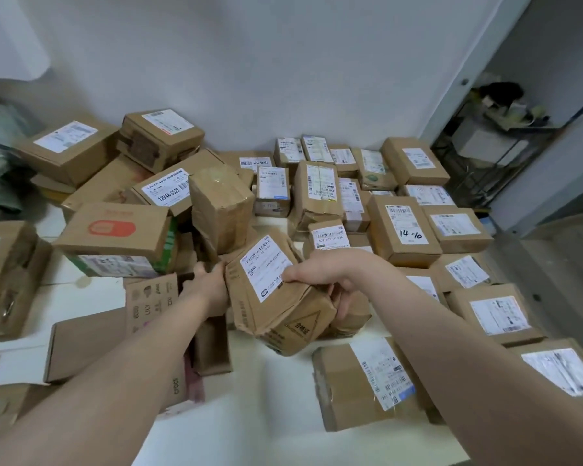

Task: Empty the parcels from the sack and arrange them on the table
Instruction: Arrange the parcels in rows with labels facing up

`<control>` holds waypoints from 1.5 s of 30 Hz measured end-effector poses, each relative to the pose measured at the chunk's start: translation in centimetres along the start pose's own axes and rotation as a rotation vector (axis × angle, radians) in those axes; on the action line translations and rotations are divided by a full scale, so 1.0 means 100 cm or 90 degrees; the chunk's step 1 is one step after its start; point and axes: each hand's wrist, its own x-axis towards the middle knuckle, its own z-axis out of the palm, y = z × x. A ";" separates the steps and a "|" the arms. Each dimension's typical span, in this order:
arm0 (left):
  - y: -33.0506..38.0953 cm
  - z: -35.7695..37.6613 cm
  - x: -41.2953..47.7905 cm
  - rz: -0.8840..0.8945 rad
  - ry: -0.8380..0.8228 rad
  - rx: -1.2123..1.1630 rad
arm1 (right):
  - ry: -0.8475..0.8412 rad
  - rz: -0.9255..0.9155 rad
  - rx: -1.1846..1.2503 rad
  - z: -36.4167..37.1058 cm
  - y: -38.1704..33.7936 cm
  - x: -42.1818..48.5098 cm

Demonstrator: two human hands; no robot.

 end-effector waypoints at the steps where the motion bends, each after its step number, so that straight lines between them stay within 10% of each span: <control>1: -0.003 -0.003 -0.001 -0.001 -0.003 0.006 | -0.014 0.008 -0.004 0.005 -0.004 0.002; 14: -0.003 -0.040 -0.009 0.127 0.005 0.016 | -0.183 0.064 -0.011 0.058 0.025 0.040; 22: 0.033 -0.056 -0.010 0.030 0.257 -0.262 | -0.026 -0.017 -0.006 0.048 0.017 0.063; 28: 0.039 -0.089 0.005 0.124 0.453 -0.432 | 0.091 -0.173 0.470 0.013 -0.027 0.067; 34: 0.033 -0.120 0.035 0.067 0.279 -0.509 | -0.088 -0.116 0.741 0.006 -0.069 0.091; 38: 0.035 -0.124 0.024 0.053 0.385 -0.473 | -0.192 -0.072 0.952 0.005 -0.071 0.105; 45: 0.049 -0.098 0.013 0.049 0.412 -0.611 | -0.146 -0.178 0.882 -0.018 -0.044 0.098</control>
